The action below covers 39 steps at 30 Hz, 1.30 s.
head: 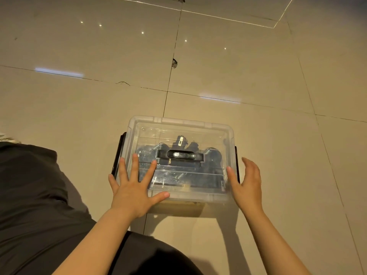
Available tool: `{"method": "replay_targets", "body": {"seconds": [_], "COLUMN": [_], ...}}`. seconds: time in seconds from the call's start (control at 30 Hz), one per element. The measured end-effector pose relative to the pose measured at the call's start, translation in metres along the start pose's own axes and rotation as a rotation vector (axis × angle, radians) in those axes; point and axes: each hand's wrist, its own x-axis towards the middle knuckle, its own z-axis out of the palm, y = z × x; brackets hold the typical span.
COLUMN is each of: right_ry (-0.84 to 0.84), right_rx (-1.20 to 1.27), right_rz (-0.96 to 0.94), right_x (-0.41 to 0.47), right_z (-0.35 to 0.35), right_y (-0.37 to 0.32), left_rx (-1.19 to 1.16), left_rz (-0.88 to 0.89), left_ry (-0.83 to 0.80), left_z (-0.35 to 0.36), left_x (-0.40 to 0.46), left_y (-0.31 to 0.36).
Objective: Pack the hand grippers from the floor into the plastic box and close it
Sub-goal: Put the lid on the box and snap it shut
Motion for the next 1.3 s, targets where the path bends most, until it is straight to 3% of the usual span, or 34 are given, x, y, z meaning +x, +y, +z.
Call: {"method": "replay_targets", "body": {"seconds": [0.13,0.2,0.6,0.83,0.93,1.07,1.13,1.2,1.3], "right_ry": [-0.168,-0.163,-0.092,-0.007,-0.009,-0.077,-0.141,-0.137,-0.117], "right_rx": [0.477,0.528,0.159,-0.26,-0.396,-0.436,-0.508,-0.554,-0.59], "right_rz": [0.511,0.568,0.088,0.097,0.049,-0.34,-0.41,-0.401,-0.405], "right_x": [0.021,0.022,0.027,0.027,0.008,-0.022,-0.026,-0.025,-0.024], "right_z": [0.013,0.01,0.012,0.017,0.02,0.054,0.072,0.078,0.078], "right_y": [0.001,0.008,0.008,-0.012,-0.022,-0.051,-0.058,-0.057,-0.052], "left_rx": [-0.018,-0.033,-0.072,-0.152,-0.363,-0.664,-0.941,-1.246,-1.395], "left_rz": [-0.004,-0.006,0.0,0.012,-0.009,-0.249,-0.362,-0.356,-0.283], "left_ry": [-0.003,0.004,0.073,0.146,0.297,0.49,0.408,0.289,0.267], "left_z": [-0.003,-0.004,0.003,0.008,0.011,0.004,0.003,0.003,0.002], "left_x": [-0.003,-0.002,-0.001,0.004,0.003,0.013,0.019,0.024,0.03], "left_y": [0.0,0.001,-0.001,-0.007,-0.013,-0.043,-0.059,-0.065,-0.063]}}
